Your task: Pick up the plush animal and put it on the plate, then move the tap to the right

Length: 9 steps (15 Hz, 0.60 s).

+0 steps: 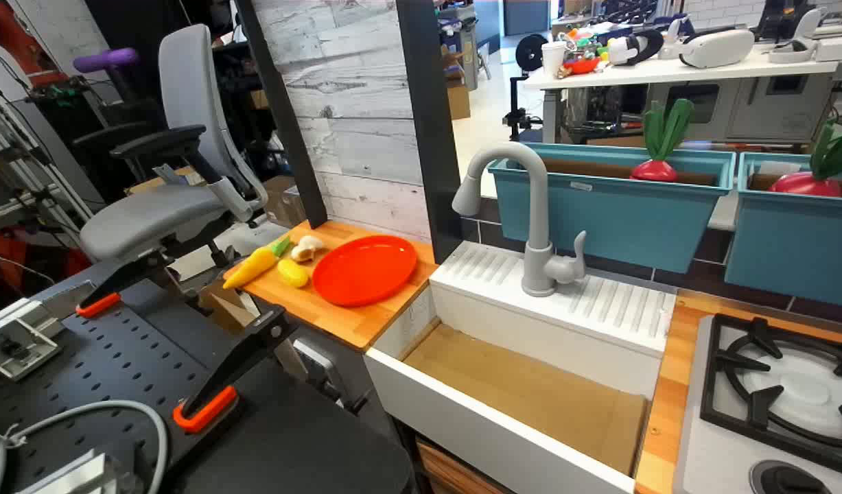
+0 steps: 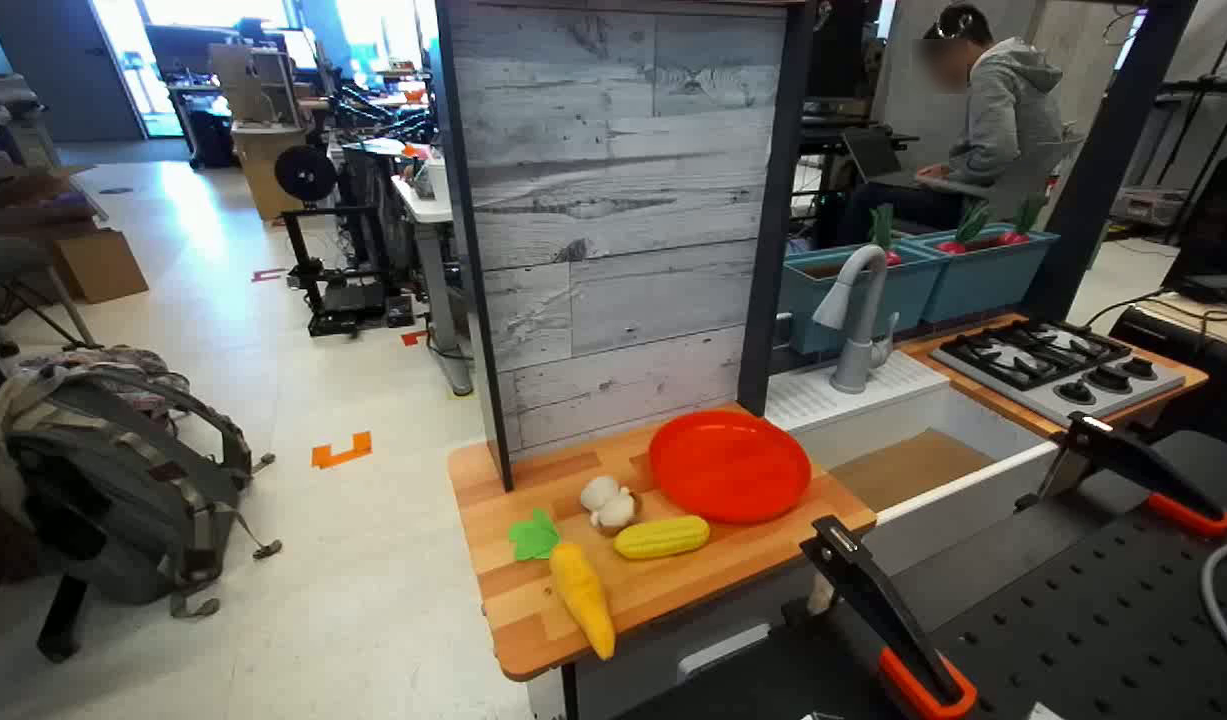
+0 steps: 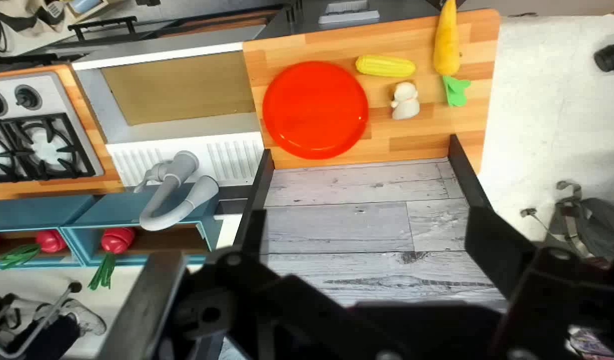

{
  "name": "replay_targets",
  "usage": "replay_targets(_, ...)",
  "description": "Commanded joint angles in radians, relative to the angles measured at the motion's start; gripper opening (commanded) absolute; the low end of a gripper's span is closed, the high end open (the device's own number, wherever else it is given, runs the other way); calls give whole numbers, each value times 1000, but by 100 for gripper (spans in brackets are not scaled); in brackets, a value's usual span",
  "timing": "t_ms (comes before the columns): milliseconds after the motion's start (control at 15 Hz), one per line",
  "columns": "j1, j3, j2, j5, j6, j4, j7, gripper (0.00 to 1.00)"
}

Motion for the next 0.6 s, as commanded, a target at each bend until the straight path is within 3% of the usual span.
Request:
replay_targets(0, 20, -19, 3, -11, -4, 3, 8, 100)
replay_targets(333, 20, -19, 3, -11, -4, 3, 8, 100)
replay_targets(533, 15, -27, 80, -10, 60, 7, -3, 100)
